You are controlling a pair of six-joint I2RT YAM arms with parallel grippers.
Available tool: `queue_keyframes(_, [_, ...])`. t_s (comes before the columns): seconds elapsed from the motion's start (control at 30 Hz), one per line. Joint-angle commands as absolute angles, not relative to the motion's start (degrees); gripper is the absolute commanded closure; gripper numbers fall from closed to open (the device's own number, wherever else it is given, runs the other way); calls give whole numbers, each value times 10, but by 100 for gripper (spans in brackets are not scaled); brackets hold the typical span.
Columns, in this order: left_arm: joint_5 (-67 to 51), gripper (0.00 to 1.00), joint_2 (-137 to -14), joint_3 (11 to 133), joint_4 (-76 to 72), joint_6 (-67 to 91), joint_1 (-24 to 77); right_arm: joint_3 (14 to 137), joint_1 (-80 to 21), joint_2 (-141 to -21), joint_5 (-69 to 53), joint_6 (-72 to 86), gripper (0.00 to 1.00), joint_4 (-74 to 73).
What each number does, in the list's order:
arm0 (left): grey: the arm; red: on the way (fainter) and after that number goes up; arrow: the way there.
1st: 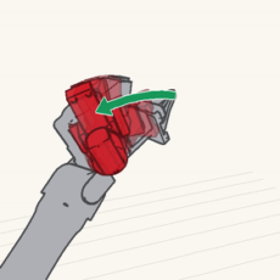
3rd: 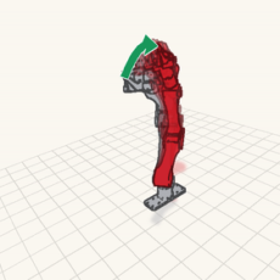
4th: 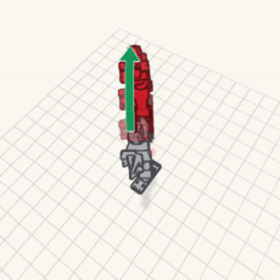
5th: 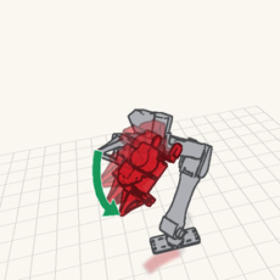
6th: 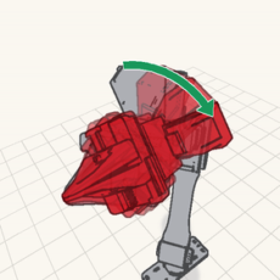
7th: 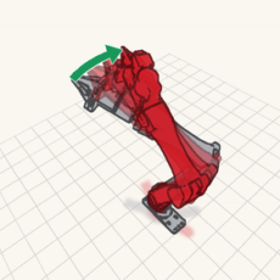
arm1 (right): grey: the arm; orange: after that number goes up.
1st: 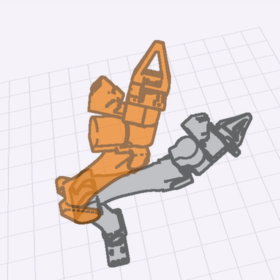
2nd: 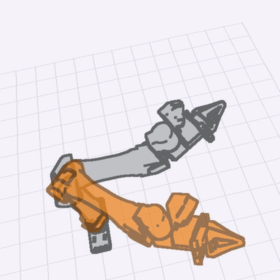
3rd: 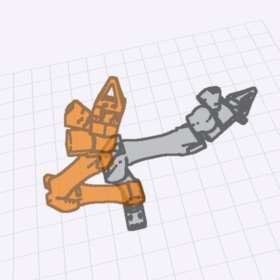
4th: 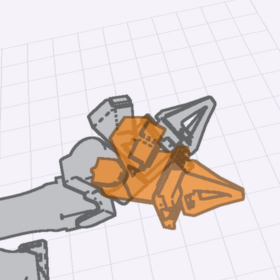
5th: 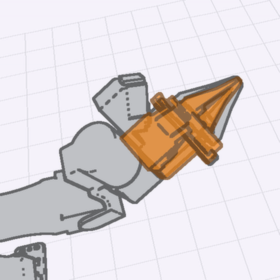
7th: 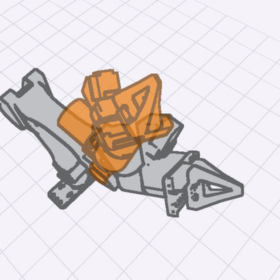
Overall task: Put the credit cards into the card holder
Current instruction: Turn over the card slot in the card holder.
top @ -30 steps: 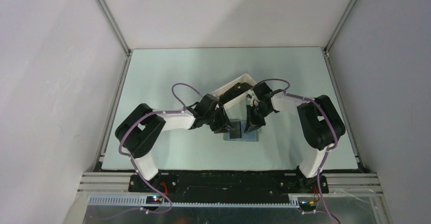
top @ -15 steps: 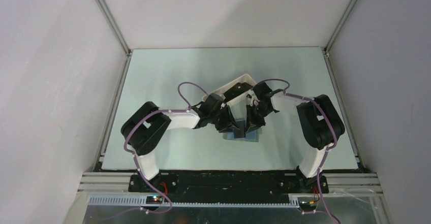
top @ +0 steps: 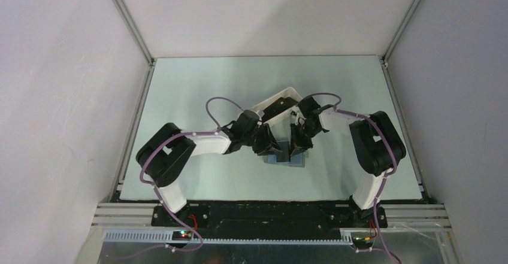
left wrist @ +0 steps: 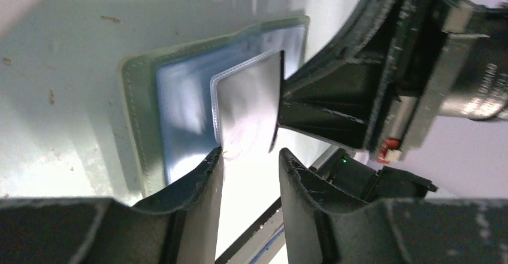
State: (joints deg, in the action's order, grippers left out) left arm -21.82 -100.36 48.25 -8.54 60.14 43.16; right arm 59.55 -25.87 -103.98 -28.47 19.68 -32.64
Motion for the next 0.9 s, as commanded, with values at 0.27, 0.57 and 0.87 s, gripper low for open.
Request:
queue_keyframes(0.27, [-334, 59, -952, 525, -223, 633, 446, 599, -274, -1051, -287, 202, 100, -301])
queue_keyframes(0.57, [-334, 58, -1001, 510, -246, 637, 453, 599, -246, -988, -328, 216, 99, -328])
queue_keyframes(0.87, [-345, 58, -1031, 496, -331, 665, 453, 599, -213, -923, -278, 202, 94, -413])
